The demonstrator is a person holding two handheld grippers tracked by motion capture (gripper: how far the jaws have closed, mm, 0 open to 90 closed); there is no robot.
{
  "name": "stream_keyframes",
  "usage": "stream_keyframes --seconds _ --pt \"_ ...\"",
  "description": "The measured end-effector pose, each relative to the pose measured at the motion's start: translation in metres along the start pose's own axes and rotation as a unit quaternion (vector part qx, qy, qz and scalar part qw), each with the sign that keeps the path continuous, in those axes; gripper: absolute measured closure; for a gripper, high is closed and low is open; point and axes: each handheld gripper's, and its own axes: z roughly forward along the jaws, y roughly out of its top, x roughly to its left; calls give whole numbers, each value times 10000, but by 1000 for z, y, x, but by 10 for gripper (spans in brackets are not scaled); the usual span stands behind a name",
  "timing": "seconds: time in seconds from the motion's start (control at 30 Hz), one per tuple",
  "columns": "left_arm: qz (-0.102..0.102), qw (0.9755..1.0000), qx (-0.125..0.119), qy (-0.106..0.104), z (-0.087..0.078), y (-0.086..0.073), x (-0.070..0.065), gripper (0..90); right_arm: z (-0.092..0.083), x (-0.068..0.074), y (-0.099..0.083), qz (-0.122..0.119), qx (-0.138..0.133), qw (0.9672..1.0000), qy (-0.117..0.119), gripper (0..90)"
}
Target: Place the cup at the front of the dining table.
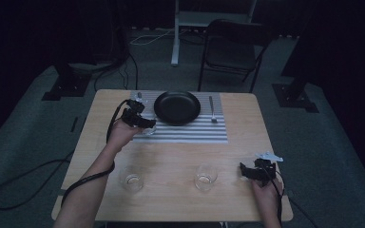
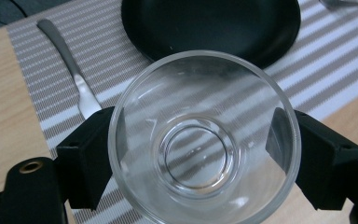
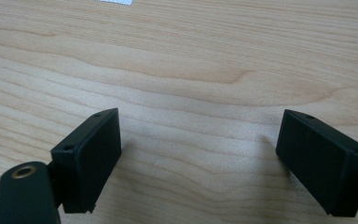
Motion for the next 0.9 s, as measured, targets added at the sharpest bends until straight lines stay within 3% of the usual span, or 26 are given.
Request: stream_keyframes --seconds 0.17,0.27,0.5,0.77,0.9 --pt "-243 9996 -63 130 10 5 4 181 0 0 0 0 1 10000 0 134" --pt "-272 9995 -20 130 15 6 6 181 0 0 0 0 0 10000 -1 134" --pt "-267 9994 41 209 26 10 6 181 0 0 0 0 0 10000 0 134" --pt "-115 9992 208 314 38 17 6 181 0 0 0 1 0 10000 -1 134" --pt "-187 9992 227 272 41 18 9 181 0 0 0 0 0 10000 -1 134"
